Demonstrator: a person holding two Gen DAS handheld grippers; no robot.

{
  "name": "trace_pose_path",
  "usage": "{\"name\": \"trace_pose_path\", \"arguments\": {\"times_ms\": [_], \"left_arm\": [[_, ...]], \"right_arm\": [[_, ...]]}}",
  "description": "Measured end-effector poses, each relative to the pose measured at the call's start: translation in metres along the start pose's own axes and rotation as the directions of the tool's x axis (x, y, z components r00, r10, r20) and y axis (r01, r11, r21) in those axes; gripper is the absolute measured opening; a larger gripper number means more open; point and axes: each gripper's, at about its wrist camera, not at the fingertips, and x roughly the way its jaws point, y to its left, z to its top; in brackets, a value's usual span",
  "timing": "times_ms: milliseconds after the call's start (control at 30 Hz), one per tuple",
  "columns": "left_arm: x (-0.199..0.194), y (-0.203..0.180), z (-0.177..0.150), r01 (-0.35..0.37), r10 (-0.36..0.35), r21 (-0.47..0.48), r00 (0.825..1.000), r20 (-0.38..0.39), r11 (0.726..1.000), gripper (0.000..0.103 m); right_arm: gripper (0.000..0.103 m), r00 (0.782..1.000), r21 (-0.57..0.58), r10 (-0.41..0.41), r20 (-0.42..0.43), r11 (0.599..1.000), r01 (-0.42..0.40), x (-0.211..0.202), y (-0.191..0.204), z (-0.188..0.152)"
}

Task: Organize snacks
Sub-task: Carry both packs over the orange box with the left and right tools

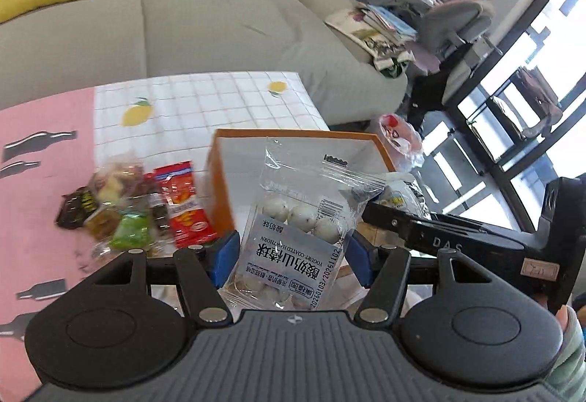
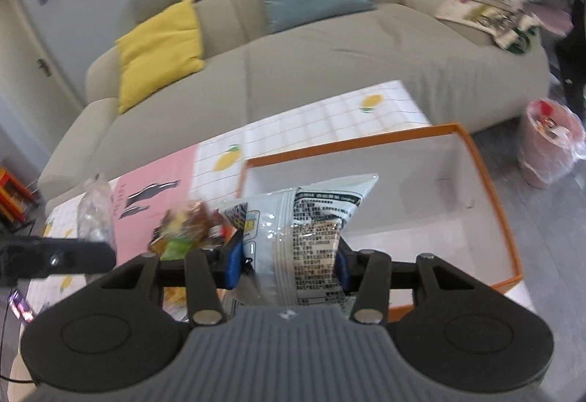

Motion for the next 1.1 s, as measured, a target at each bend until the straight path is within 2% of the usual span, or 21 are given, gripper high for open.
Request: {"name": "trace_pose_path", "arguments": {"times_ms": [100,200,433,533,767,867,1100], "left_arm": [[0.024,-0.008,0.010,0.016,-0.016,-0.001,0.999,-0.043,1.000,0.071],[0.043,-0.010,0.015,0.020,-0.020,-0.004,0.996,-0.084,1.000,0.071],[0.090,-0.006,0.027,-0.028,0.024,-0.023,0.984,-0.175,0.999,0.070],[0.107,-0.007,0.028,-0.054,0.053,-0.001,0.977,-0.207,0.999,0.070],[0.142,-0.009,0.025,-0.109,0.117,0.042,0.943,-0.312,0.993,0.070],[0.153,-0.010,0.024,-0.152,0.167,0.073,0.927,-0.336,0.986,0.070],[0.168,-0.020,0.024,-0.188,0.228,0.140,0.895,-0.383,0.972,0.070]], "right_arm": [[0.046,0.999,0.029,-0.024,-0.034,0.999,0.025,0.010,-0.014,0.008],[0.046,0.996,0.063,-0.015,-0.083,0.998,0.020,0.025,-0.025,0.013],[0.046,0.981,0.096,-0.030,-0.190,0.994,0.049,0.069,-0.043,0.010],[0.046,0.974,0.086,-0.046,-0.223,0.994,0.067,0.085,-0.048,0.007],[0.046,0.951,0.092,-0.055,-0.305,0.992,0.087,0.115,-0.057,-0.002],[0.046,0.939,0.097,-0.064,-0.339,0.990,0.103,0.127,-0.059,-0.005],[0.046,0.920,0.112,-0.080,-0.383,0.985,0.133,0.140,-0.065,-0.010]]}}
